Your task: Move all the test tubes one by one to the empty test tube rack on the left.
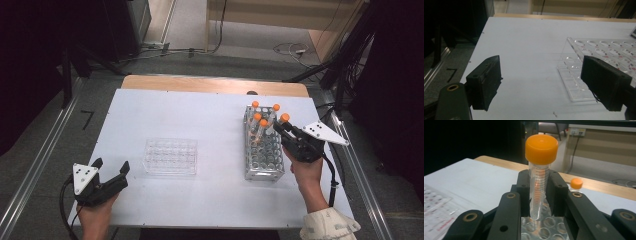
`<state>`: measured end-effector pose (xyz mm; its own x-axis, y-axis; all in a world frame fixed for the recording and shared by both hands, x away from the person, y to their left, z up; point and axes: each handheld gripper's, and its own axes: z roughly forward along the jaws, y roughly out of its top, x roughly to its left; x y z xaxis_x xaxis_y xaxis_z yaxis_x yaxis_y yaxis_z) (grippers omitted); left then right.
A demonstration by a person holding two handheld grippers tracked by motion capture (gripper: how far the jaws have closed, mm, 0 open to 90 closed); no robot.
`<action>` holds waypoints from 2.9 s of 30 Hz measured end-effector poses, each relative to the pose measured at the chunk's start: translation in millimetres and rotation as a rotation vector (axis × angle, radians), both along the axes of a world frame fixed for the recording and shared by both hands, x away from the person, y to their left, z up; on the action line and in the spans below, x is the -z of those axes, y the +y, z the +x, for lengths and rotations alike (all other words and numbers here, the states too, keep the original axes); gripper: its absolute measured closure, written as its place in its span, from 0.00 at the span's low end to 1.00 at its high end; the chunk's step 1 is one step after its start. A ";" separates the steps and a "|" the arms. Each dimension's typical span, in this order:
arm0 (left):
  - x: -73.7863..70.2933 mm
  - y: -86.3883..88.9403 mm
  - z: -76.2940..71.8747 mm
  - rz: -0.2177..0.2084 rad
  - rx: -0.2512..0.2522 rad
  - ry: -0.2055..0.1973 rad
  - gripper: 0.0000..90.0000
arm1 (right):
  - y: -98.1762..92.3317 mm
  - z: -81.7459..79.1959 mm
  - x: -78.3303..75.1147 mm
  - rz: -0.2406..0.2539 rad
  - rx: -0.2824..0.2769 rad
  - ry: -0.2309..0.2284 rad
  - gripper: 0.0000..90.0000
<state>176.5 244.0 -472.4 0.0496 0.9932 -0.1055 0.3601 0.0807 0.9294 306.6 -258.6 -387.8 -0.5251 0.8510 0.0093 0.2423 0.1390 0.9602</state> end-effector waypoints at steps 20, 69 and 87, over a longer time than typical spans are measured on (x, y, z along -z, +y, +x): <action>-15.7 -24.5 -2.2 -0.027 0.110 -0.048 0.21 | 56.5 -21.9 11.0 -0.066 -0.200 0.036 0.80; -36.0 -94.8 23.5 -0.064 0.412 -0.107 0.34 | 137.2 -46.4 52.2 -0.157 -0.459 0.146 0.80; -36.5 -120.0 27.1 -0.082 0.561 -0.112 0.44 | 161.0 -53.5 61.4 -0.177 -0.526 0.167 0.80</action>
